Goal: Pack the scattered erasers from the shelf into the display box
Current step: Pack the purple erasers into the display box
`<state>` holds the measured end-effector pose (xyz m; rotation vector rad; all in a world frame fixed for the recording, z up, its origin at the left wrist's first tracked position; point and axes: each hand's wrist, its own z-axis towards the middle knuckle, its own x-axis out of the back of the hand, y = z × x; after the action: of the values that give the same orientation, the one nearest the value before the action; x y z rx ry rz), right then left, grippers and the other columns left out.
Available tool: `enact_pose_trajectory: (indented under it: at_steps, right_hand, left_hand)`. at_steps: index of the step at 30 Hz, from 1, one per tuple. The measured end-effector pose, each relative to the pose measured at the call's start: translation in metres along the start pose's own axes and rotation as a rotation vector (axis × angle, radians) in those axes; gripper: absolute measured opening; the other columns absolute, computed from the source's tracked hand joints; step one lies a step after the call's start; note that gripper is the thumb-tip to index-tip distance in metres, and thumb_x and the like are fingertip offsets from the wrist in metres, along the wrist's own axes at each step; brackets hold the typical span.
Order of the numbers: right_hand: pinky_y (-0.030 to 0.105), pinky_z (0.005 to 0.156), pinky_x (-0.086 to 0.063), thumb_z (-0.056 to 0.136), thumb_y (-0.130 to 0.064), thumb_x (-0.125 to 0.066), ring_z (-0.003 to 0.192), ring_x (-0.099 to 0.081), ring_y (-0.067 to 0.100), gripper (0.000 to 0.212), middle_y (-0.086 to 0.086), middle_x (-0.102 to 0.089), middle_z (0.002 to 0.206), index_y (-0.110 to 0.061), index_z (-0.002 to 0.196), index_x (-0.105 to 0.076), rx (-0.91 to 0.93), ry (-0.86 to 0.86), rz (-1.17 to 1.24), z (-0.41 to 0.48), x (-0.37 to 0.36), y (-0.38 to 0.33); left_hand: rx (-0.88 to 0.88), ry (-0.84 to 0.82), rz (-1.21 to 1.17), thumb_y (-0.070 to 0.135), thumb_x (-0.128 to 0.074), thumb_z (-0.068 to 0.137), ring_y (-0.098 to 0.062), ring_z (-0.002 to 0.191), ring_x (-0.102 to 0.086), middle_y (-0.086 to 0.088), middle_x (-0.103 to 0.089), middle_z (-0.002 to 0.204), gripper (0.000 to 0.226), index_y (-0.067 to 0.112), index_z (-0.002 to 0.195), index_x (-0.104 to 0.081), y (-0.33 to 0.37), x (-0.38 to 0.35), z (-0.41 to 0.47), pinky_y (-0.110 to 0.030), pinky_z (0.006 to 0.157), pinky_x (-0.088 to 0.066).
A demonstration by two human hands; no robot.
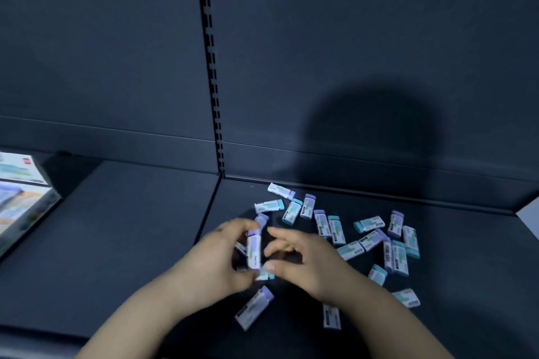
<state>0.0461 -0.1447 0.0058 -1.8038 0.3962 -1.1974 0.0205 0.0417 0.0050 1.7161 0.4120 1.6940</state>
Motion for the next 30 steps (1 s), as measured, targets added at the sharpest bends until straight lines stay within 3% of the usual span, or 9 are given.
enact_pose_trajectory:
  at_steps: [2,4,6,10,15,20,26,29,30]
  right_hand:
    - [0.007,0.084,-0.035,0.085,-0.028,-0.066,0.094,-0.054,0.002,0.043,-0.011,-0.064,0.105,-0.024,0.126,-0.055,-0.041,0.063,-0.212,0.013,0.0,-0.006]
    - [0.018,0.087,-0.04,0.087,-0.029,-0.061,0.096,-0.057,0.012,0.03,-0.001,-0.064,0.108,-0.02,0.116,-0.061,-0.073,0.129,-0.368,0.026,-0.008,-0.011]
    - [0.028,0.081,-0.047,0.086,-0.032,-0.06,0.093,-0.059,0.021,0.022,0.003,-0.064,0.098,-0.017,0.101,-0.063,-0.075,0.148,-0.463,0.036,-0.022,-0.018]
    - [0.029,0.068,-0.039,0.084,-0.035,-0.062,0.092,-0.057,0.027,0.026,0.007,-0.059,0.095,-0.012,0.093,-0.054,-0.103,0.107,-0.638,0.046,-0.043,-0.028]
    - [0.031,0.076,-0.051,0.083,-0.03,-0.059,0.091,-0.062,0.029,0.021,0.009,-0.064,0.096,-0.013,0.096,-0.058,-0.225,0.166,-0.552,0.043,-0.036,-0.021]
    - [0.033,0.078,-0.053,0.083,-0.037,-0.061,0.085,-0.063,0.016,0.014,-0.002,-0.067,0.088,-0.023,0.083,-0.059,-0.379,0.231,-0.373,0.021,-0.011,-0.008]
    - [0.03,0.074,-0.036,0.093,-0.048,-0.04,0.101,-0.056,0.025,0.036,0.005,-0.064,0.102,-0.018,0.098,-0.061,-0.397,0.163,-0.889,0.01,-0.012,-0.012]
    - [0.029,0.082,-0.04,0.092,-0.028,-0.045,0.109,-0.052,0.021,0.024,0.0,-0.06,0.112,-0.025,0.112,-0.059,-0.312,0.132,-0.818,0.008,-0.002,-0.007]
    - [0.028,0.088,-0.041,0.089,-0.018,-0.047,0.113,-0.048,0.018,0.035,-0.003,-0.057,0.117,-0.03,0.122,-0.053,-0.271,0.062,-0.738,0.008,0.003,-0.003]
  left_hand:
    - [0.066,0.019,0.079,0.022,-0.074,0.072,0.003,0.106,-0.049,0.014,-0.051,0.115,0.055,0.029,0.12,-0.047,-0.016,0.012,-0.002,0.005,0.083,-0.026]
    - [0.127,0.006,0.194,0.025,-0.068,0.076,-0.009,0.119,-0.044,0.009,-0.049,0.123,0.058,0.023,0.129,-0.043,-0.029,0.019,-0.003,-0.004,0.093,-0.03]
    - [0.186,-0.037,0.287,0.028,-0.064,0.079,-0.014,0.125,-0.04,0.007,-0.046,0.13,0.061,0.024,0.134,-0.039,-0.035,0.02,-0.002,-0.019,0.101,-0.033]
    - [0.191,-0.079,0.355,0.035,-0.062,0.078,-0.014,0.125,-0.039,0.008,-0.043,0.131,0.06,0.028,0.133,-0.039,-0.038,0.013,0.002,-0.026,0.101,-0.034]
    - [0.123,-0.139,0.396,0.044,-0.067,0.076,-0.012,0.128,-0.033,0.01,-0.038,0.132,0.066,0.033,0.134,-0.037,-0.04,0.012,0.008,-0.026,0.103,-0.029]
    - [0.0,-0.17,0.403,0.043,-0.063,0.081,-0.013,0.131,-0.028,0.01,-0.033,0.139,0.068,0.033,0.14,-0.031,-0.032,0.005,0.019,-0.027,0.106,-0.026]
    - [-0.065,-0.288,0.448,0.043,-0.061,0.084,-0.014,0.134,-0.023,0.011,-0.028,0.146,0.067,0.035,0.143,-0.028,-0.031,0.002,0.033,-0.03,0.108,-0.022]
    - [-0.063,-0.325,0.471,0.045,-0.062,0.083,-0.013,0.135,-0.022,0.012,-0.028,0.147,0.073,0.034,0.144,-0.025,-0.034,0.006,0.037,-0.031,0.108,-0.022]
    - [-0.061,-0.333,0.472,0.046,-0.063,0.083,-0.013,0.135,-0.023,0.012,-0.028,0.146,0.074,0.033,0.145,-0.025,-0.035,0.007,0.038,-0.031,0.109,-0.022]
